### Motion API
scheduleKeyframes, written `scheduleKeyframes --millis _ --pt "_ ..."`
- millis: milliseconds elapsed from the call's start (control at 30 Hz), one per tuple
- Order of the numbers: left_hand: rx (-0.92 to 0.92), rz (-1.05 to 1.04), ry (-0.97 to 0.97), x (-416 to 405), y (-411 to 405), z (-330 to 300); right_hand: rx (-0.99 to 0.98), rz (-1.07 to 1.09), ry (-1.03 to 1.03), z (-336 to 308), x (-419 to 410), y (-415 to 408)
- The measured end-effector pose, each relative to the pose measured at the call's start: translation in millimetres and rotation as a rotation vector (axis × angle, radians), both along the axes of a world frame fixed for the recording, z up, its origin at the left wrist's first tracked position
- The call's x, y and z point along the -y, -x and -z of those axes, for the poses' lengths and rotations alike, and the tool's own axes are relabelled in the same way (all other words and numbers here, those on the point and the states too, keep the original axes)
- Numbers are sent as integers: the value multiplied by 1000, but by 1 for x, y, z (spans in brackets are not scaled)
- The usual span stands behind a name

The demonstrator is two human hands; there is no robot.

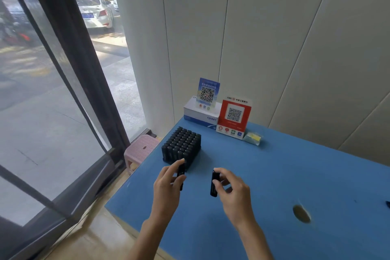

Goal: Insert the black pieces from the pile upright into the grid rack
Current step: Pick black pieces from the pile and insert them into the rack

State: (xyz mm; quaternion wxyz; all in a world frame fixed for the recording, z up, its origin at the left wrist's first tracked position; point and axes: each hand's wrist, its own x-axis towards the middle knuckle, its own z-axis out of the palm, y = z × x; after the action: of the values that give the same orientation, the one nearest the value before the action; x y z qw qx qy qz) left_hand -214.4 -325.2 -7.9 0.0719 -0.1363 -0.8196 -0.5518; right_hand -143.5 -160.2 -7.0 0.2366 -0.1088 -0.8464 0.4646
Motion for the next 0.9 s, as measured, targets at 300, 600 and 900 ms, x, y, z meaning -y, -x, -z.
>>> scheduleKeyframes --millis 300,600,900 --pt "14 -103 -26 20 58 10 -18 78 -72 10 17 55" --pt "-37 69 -26 48 126 31 28 206 -69 23 57 102" --pt "-223 241 4 61 167 51 22 328 -186 31 100 132"
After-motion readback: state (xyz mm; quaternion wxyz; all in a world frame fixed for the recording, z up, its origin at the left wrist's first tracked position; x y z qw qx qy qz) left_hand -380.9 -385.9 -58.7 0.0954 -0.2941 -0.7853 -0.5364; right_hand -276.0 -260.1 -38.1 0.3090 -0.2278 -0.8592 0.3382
